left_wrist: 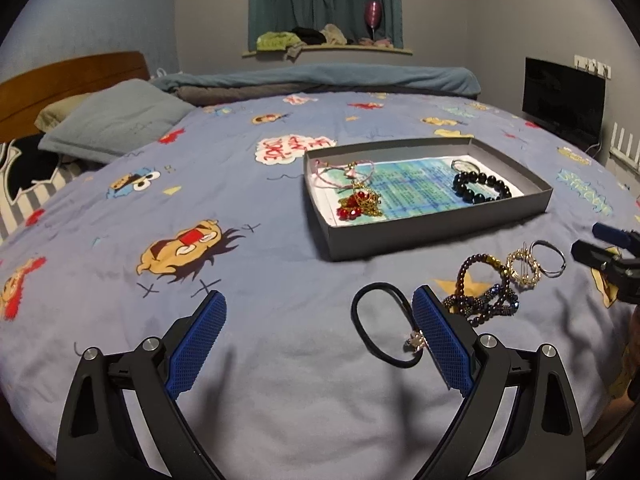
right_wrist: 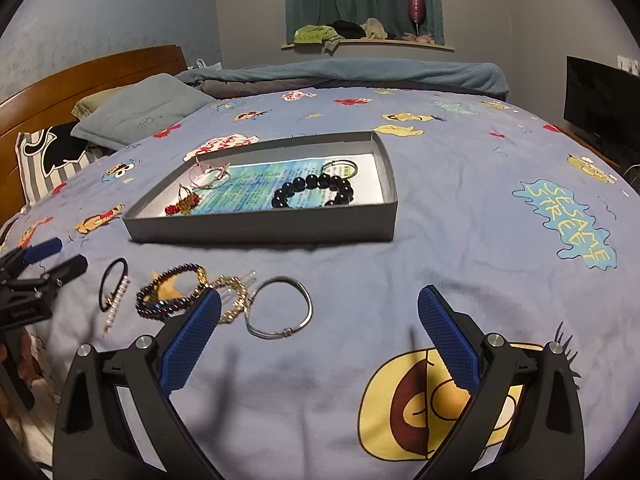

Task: Organize jewelry
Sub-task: 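Move both tools back over the remaining jewelry and open them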

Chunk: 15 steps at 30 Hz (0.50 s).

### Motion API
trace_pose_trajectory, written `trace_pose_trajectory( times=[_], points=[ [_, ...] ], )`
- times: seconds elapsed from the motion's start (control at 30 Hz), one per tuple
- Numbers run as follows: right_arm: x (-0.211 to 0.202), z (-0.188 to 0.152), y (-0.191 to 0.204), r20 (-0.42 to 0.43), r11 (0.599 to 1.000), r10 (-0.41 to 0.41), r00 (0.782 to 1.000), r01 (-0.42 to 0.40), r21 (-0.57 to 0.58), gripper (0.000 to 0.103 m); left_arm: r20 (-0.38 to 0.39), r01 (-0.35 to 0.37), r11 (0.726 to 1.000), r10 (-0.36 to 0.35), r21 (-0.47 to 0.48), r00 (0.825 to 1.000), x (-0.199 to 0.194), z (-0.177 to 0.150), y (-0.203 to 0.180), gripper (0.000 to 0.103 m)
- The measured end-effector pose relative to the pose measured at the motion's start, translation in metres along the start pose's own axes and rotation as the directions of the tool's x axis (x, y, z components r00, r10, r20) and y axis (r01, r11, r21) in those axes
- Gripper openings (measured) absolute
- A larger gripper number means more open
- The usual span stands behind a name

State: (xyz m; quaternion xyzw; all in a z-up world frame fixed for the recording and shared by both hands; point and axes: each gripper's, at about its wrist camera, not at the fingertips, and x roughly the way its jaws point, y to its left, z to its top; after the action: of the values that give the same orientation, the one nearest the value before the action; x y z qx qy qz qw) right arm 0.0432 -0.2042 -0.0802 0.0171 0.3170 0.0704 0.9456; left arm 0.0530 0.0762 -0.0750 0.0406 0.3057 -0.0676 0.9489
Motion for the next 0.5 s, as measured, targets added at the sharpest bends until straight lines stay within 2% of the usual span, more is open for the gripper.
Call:
trace_pose_trajectory(
  times=[0.13,0.2,0.37,0.5],
  points=[
    [0.008,-0.008,0.001,-0.026,0.999,0.01,1.0,-0.01,-0.031,0.097,-0.003,0.025,1.0,-0.025,-0.003,1.0,0.005,-0.005,-0.001,0.094],
    [0.012,-0.011,0.002,-0.043,0.999,0.016,0.999,-0.018,-0.049,0.097,0.0,0.011,1.0,-0.011,0.02,1.0,0.006,-0.007,-0.006,0.094],
    [0.014,-0.014,0.007,-0.021,0.997,0.0,1.0,-0.002,-0.083,0.097,0.019,0.031,0.999,-0.031,0.026,0.999,0.004,-0.009,-0.008,0.094],
    [0.015,-0.015,0.012,-0.01,0.995,-0.003,1.0,0.002,-0.103,0.097,-0.009,0.035,0.998,-0.035,0.045,0.999,0.011,-0.01,-0.01,0.093]
  ],
)
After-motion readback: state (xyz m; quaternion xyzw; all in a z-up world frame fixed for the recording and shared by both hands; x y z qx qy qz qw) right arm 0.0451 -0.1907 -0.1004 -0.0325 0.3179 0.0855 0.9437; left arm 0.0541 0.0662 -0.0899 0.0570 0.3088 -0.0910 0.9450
